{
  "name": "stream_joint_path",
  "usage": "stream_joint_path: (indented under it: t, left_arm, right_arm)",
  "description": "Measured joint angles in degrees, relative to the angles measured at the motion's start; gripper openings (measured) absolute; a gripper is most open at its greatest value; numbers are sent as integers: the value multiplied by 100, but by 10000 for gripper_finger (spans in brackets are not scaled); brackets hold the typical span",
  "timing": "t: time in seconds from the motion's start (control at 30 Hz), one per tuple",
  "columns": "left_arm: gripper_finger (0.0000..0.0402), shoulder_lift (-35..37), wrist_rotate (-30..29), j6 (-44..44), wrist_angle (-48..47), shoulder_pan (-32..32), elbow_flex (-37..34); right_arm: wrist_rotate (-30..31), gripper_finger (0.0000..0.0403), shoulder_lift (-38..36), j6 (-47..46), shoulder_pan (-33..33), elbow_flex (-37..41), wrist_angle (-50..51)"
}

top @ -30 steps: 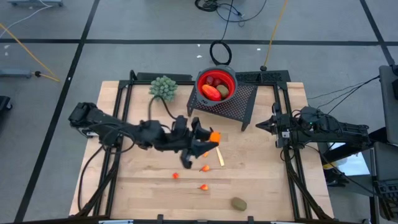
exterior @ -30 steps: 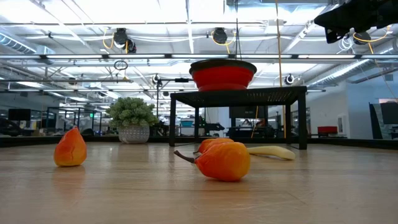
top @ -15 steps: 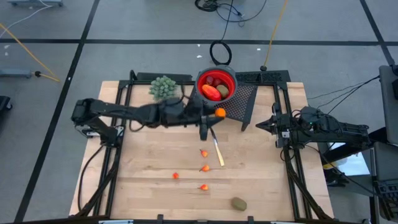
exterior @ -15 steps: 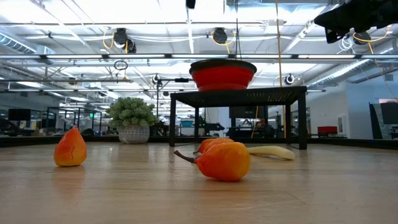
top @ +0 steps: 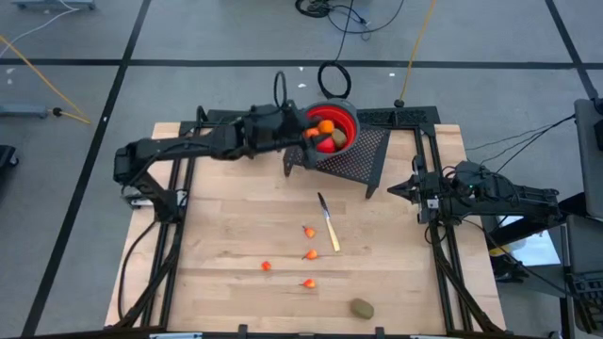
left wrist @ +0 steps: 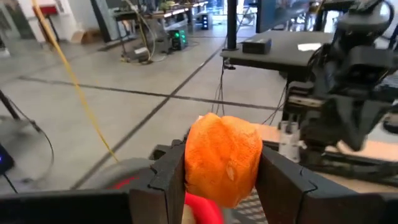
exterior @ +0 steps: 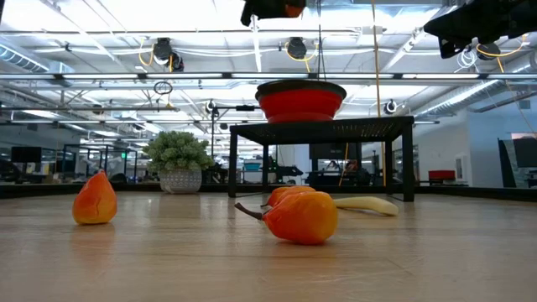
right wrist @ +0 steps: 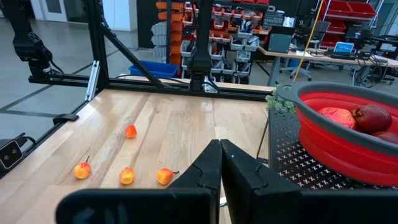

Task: Pick & Place Fruit
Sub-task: Put the orange into the red strainer bowl on the shelf

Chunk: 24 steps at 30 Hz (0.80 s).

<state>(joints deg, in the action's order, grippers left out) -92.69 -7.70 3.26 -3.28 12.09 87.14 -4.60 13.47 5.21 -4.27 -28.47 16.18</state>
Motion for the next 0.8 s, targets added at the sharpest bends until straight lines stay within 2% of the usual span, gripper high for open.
stream_joint_path:
  t: [0.13,0.47,0.8]
  left_arm:
    - [159,-292,309,565,-35,240,292]
    - [159,-1339,331,1586,-893,647,1470]
    - [159,-2155,315,2053,-2155,946,2204]
  right_arm:
    - [1,4,0,0,-1,-1,-1]
    - [0,4,-2,-2,0,0,0]
    - [0,4,-2,-4,-2,0,-4]
